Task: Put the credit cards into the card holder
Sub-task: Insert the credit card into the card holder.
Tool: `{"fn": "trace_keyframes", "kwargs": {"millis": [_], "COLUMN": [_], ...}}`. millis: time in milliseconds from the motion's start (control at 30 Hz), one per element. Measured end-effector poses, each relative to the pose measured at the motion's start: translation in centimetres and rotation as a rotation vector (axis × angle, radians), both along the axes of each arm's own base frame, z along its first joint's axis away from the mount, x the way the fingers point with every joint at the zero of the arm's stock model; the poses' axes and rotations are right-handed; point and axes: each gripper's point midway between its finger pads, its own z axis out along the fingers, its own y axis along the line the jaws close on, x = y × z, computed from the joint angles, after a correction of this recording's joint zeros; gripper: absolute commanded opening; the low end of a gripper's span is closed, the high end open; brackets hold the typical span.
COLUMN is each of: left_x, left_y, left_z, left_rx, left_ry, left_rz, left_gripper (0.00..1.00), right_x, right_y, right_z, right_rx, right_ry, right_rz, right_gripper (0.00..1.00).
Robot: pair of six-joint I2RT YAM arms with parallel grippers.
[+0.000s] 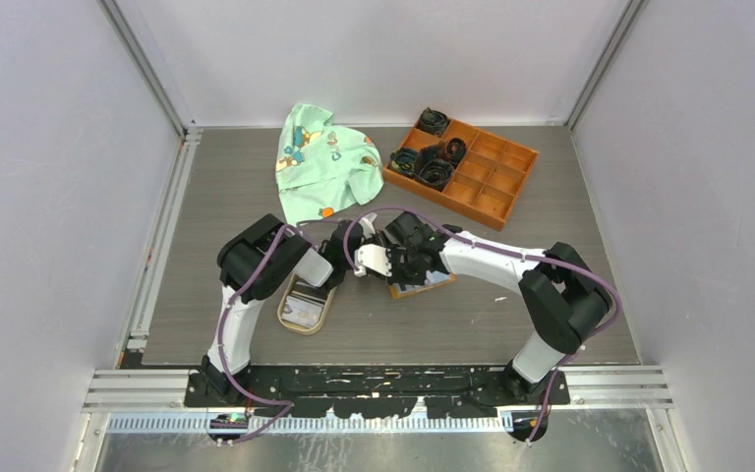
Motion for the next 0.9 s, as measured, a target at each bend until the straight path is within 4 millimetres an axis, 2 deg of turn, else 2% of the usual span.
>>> {"fn": "trace_keyframes", "kwargs": {"millis": [400, 900], "left_x": [0.0, 0.1], "left_y": [-0.1, -0.2], "left_z": [0.2, 0.5], "left_rx": [-0.012, -0.024], "left_ry": [0.007, 0.006], "left_rz": [-0.001, -0.007], "left_gripper": [0.16, 0.22], "right_x": [0.7, 2.6], "right_y": [-0.9, -3.5], "right_z": [-0.8, -0.9], "right_rx": [-0.038, -0.063], "right_ry": [-0.021, -0.034], "right_rz": [-0.027, -0.114], "right_gripper": [0.01, 0.01]}}
